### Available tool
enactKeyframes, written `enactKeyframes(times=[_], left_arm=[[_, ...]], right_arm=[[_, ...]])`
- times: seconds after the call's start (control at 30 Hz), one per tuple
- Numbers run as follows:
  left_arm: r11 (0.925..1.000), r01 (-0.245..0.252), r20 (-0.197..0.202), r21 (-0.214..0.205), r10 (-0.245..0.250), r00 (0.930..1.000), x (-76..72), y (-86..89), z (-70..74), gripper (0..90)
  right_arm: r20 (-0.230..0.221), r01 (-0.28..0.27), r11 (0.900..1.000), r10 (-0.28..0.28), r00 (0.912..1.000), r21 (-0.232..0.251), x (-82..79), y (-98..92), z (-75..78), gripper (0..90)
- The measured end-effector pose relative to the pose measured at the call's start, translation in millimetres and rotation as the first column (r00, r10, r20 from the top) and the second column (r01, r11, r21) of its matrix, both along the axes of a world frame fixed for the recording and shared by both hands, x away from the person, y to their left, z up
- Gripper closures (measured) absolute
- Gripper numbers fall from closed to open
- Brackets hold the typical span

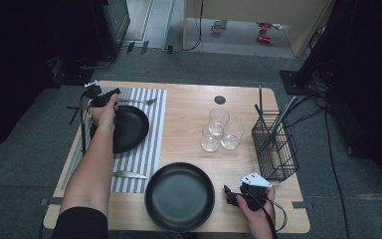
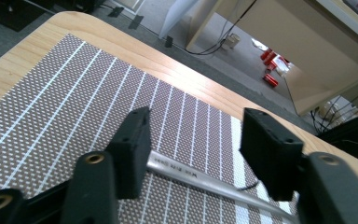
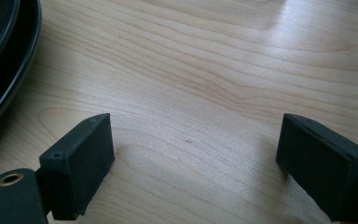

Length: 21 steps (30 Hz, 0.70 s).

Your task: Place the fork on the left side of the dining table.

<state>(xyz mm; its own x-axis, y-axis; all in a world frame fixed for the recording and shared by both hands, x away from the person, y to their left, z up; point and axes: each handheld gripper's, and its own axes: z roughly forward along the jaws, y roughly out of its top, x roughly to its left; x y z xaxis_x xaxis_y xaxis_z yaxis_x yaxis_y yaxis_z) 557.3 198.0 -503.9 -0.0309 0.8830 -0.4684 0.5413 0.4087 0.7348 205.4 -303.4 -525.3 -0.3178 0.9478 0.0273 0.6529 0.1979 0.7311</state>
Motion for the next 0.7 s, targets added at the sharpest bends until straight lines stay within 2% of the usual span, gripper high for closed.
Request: enactKeyframes(times=[0.03,0.13,0.2,0.27,0.37,0.5,0.57,0.63,0.7], left_arm=[[0.9999,0.011,0.006,0.0,-0.011,0.9999,-1.3,-0.1,0.3,51.8],[0.9998,0.02,0.032,-0.007,-0.019,0.9993,-5.3,1.7,1.2,52.3],[0.9994,0.031,0.048,-0.014,-0.03,0.9984,-8.0,3.2,2.9,50.2],[0.9985,0.055,0.063,0.002,-0.055,0.9965,-10.4,3.3,5.6,45.8],[0.992,0.107,0.106,0.068,-0.113,0.9879,-15.9,0.0,10.9,44.6],[0.9862,0.163,0.143,0.031,-0.165,0.9758,-23.8,-1.9,20.7,37.1],[0.9804,0.193,0.135,0.04,-0.196,0.9711,-27.4,-3.9,25.3,28.9],[0.9735,0.225,0.133,0.042,-0.228,0.9645,-31.2,-4.8,28.9,26.9],[0.9704,0.239,0.15,0.037,-0.242,0.9587,-36.0,-5.9,32.1,24.6]], right_arm=[[0.0,0.0,1.0,0.0,1.0,0.0,0.0,0.0,0.0,11.0],[0.0,0.0,1.0,0.0,1.0,0.0,0.0,0.0,0.0,11.0],[0.0,0.0,1.0,0.0,1.0,0.0,0.0,0.0,0.0,11.0],[0.0,0.0,1.0,0.0,1.0,0.0,0.0,0.0,0.0,11.0],[0.0,0.0,1.0,0.0,1.0,0.0,0.0,0.0,0.0,11.0],[-0.001,0.0,1.0,0.0,1.0,0.0,0.0,0.1,0.1,11.0],[-0.001,0.0,1.0,0.0,1.0,0.0,0.1,0.0,0.0,11.0],[-0.001,0.0,1.0,0.0,1.0,0.0,0.1,0.1,0.0,11.0],[-0.001,0.0,1.0,0.0,1.0,0.0,0.1,0.0,0.0,11.0]])
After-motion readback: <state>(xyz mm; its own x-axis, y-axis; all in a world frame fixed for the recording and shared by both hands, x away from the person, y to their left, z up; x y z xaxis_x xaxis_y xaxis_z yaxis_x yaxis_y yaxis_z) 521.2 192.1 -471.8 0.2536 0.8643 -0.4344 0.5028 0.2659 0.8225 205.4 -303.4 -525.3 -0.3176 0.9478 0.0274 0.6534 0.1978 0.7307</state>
